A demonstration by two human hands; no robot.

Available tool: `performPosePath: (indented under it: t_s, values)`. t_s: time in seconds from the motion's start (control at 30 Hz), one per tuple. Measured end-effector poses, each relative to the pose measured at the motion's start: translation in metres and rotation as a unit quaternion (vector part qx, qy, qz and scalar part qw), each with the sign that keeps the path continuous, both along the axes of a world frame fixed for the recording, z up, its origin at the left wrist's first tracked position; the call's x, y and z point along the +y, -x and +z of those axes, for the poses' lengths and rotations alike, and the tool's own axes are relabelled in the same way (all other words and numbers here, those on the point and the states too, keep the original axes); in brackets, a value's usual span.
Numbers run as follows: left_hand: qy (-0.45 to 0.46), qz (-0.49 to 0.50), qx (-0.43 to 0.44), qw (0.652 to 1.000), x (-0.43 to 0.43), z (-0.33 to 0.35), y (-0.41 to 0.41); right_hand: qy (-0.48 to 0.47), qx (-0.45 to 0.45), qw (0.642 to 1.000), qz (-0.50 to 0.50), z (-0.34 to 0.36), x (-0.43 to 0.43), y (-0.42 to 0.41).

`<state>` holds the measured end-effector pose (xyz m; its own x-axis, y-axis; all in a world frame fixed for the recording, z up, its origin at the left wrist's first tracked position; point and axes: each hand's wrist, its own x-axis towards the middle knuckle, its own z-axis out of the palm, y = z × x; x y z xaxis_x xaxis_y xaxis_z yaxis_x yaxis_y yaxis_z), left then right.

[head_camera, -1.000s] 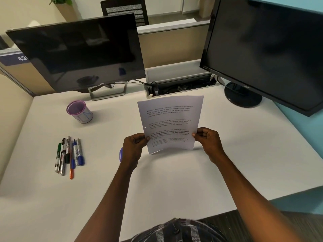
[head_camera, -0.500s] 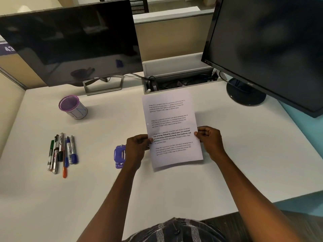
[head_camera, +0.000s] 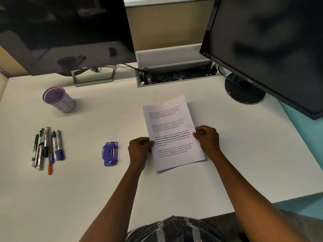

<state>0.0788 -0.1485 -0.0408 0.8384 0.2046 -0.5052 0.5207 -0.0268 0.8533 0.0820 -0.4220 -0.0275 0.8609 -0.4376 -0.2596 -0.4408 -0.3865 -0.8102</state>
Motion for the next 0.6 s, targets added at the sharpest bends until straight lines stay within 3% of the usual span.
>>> performPosePath:
  t_s: [0.33, 0.6]
  values:
    - [-0.157, -0.033, -0.024, 0.987, -0.016, -0.003, 0.009, 0.08, 0.024, 0.996, 0.021, -0.009, -0.004, 0.003]
    - [-0.228, -0.062, -0.074, 0.969, -0.024, 0.005, 0.017, 0.109, 0.012, 0.993, 0.032, -0.01, 0.002, 0.009]
